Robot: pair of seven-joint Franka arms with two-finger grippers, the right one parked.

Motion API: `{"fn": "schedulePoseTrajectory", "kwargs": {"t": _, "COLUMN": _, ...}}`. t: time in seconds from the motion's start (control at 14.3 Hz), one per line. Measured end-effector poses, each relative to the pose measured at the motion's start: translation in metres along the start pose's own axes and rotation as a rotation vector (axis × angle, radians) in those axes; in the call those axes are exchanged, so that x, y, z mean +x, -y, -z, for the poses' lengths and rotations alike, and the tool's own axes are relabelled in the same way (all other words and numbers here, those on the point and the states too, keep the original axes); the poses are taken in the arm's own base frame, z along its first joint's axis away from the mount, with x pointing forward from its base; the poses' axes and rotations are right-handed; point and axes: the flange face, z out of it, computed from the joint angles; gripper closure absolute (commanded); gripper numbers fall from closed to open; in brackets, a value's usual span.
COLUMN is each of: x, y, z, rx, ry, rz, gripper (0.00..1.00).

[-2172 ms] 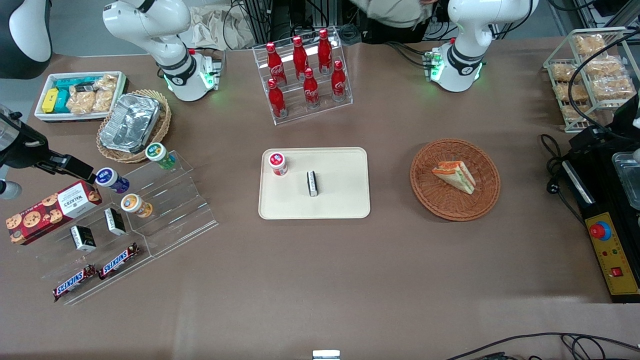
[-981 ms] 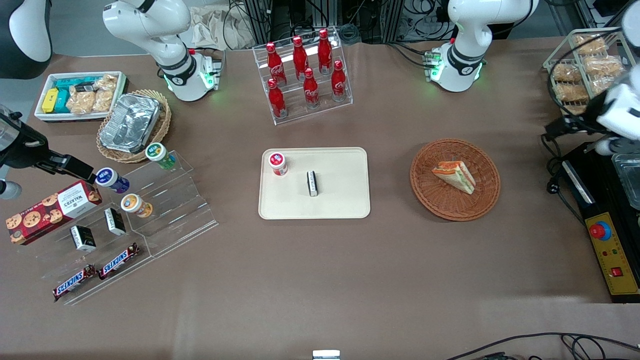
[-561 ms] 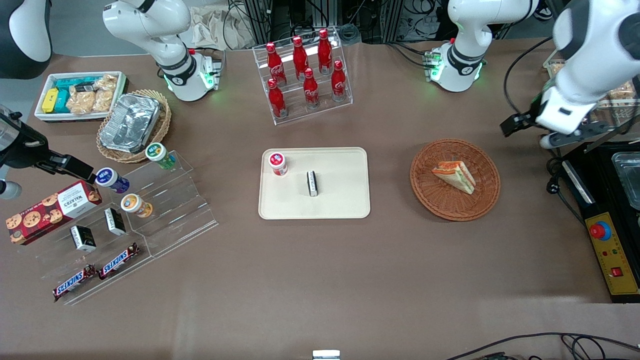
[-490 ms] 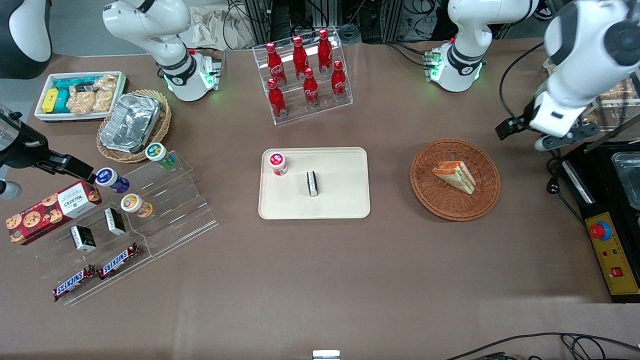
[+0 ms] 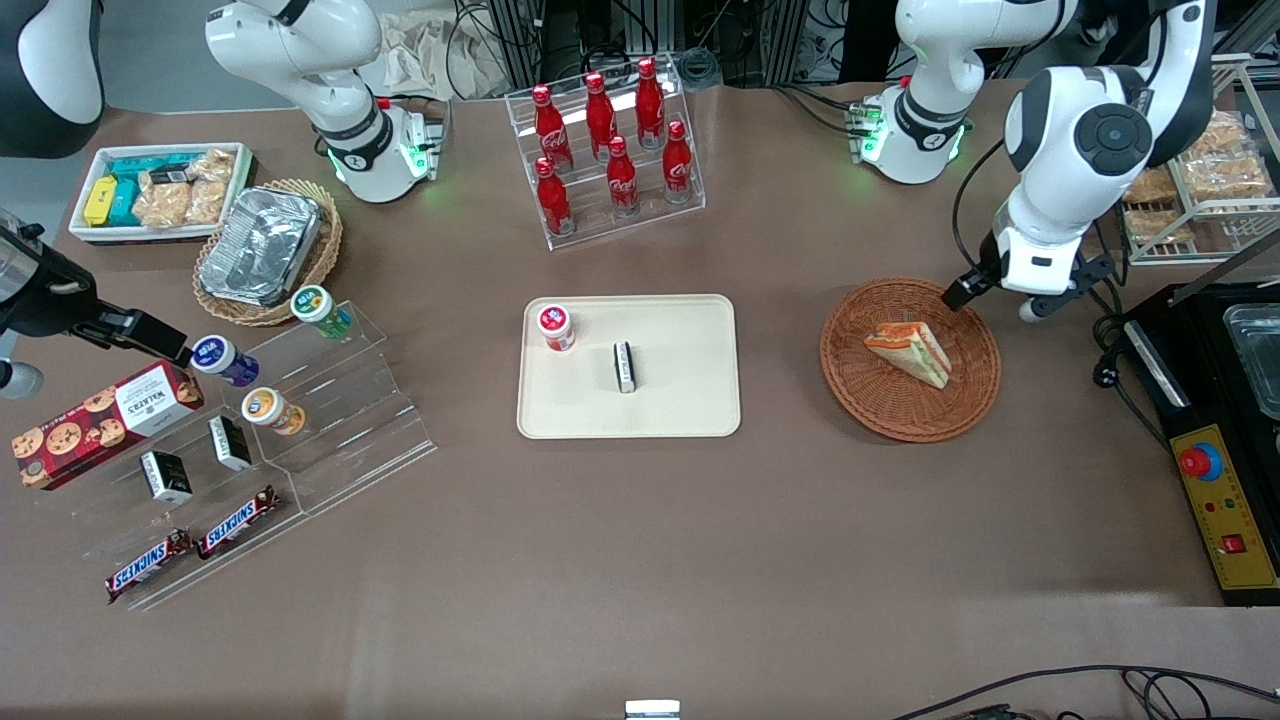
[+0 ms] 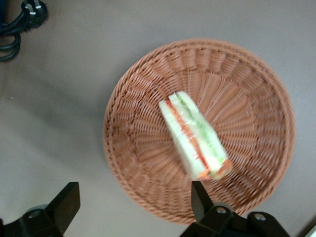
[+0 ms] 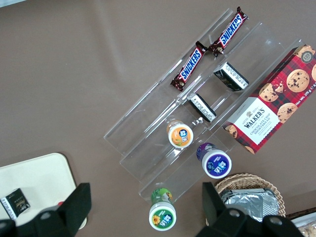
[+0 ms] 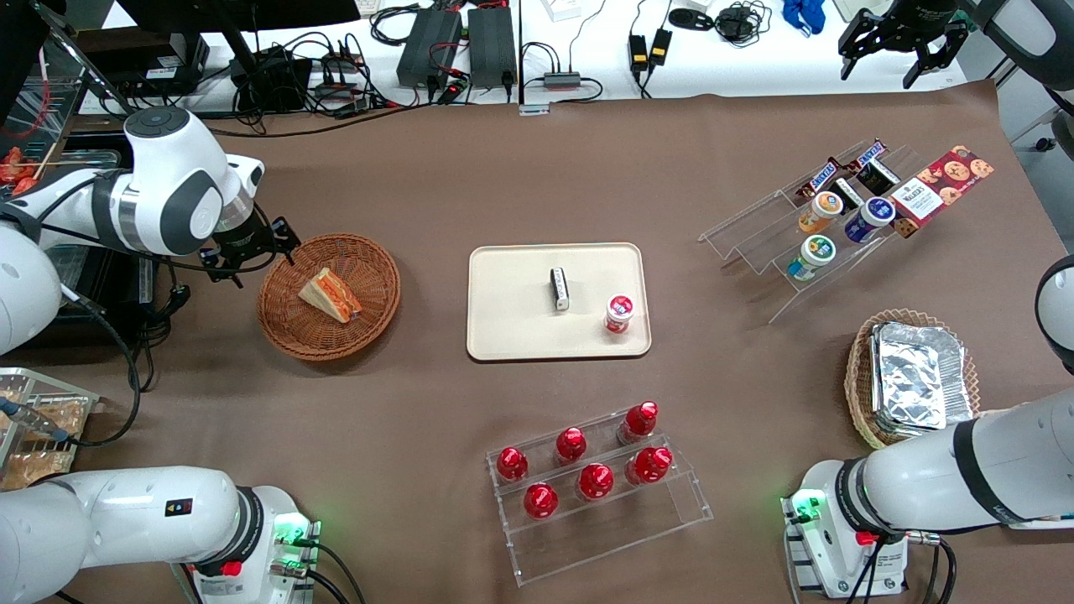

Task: Place sandwich from basket to tray
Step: 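Move the open left gripper down over the sandwich in the basket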

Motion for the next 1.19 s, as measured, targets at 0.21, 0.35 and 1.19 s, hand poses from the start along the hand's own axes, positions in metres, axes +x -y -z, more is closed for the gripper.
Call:
{"fn": "schedulePoseTrajectory", "kwargs": {"t": 0.21, "x": 0.001, "y": -0.014, "z": -0.014, "rx": -0.023, "ry": -0.002, "rz": 0.106, "gripper": 0.01}}
{"fn": "schedulePoseTrajectory", "kwargs": {"t": 0.35, "x": 0.0, "y": -0.024, "z": -0.024, "rx": -0.021, "ry": 0.008, "rz": 0.123, "gripper": 0.01}}
{"fn": "schedulePoseTrajectory", "kwargs": {"t": 1.19, "x": -0.003, "y": -0.044, "z": -0.069, "rx": -0.009, "ry": 0.046, "rz": 0.261, "gripper": 0.02}}
